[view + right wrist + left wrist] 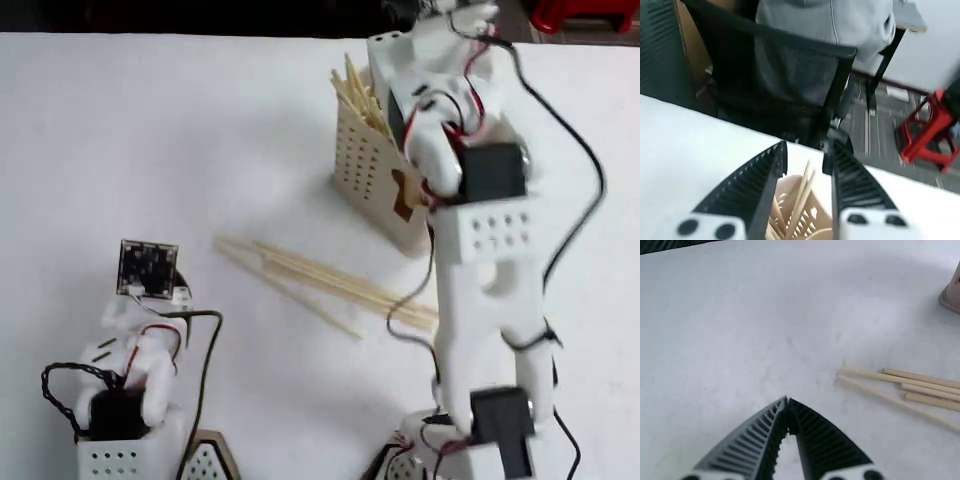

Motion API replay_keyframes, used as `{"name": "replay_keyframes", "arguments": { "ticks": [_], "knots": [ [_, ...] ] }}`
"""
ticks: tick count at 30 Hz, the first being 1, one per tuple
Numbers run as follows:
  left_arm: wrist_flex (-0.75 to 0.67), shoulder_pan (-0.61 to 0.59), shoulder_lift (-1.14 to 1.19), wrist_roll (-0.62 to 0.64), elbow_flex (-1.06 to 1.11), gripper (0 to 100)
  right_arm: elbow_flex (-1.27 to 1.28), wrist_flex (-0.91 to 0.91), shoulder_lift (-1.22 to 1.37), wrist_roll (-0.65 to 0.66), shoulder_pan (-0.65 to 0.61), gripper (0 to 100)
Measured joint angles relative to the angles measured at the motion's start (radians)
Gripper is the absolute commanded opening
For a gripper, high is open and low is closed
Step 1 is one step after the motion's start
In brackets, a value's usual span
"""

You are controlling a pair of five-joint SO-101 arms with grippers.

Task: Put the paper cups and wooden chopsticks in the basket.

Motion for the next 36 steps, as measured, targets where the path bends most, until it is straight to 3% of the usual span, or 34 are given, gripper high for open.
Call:
{"name": "replay_keyframes", "arguments": {
  "ticks": [3, 7, 11, 16, 21, 26, 36],
  "knots": [
    [0.0, 0.0, 0.0, 0.0, 0.0, 3, 0.0, 0.104, -0.074, 0.009, -0.02, 11.9],
    [0.0, 0.0, 0.0, 0.0, 0.0, 3, 0.0, 0.296, -0.124, 0.138, -0.087, 11.9],
    [0.0, 0.0, 0.0, 0.0, 0.0, 3, -0.002, 0.539, -0.121, 0.272, -0.183, 12.0],
    [-0.012, -0.012, 0.0, 0.0, 0.0, 3, 0.003, 0.744, -0.048, 0.328, -0.229, 14.1],
    [-0.035, -0.077, 0.0, 0.0, 0.0, 3, 0.103, 0.758, 0.069, 0.341, -0.236, 24.7],
    [-0.049, -0.121, 0.0, 0.0, 0.0, 3, 0.255, 0.74, 0.104, 0.454, -0.288, 25.1],
    [-0.049, -0.129, 0.0, 0.0, 0.0, 3, 0.767, 0.31, 0.049, 0.483, -0.33, 25.2]
  ]
}}
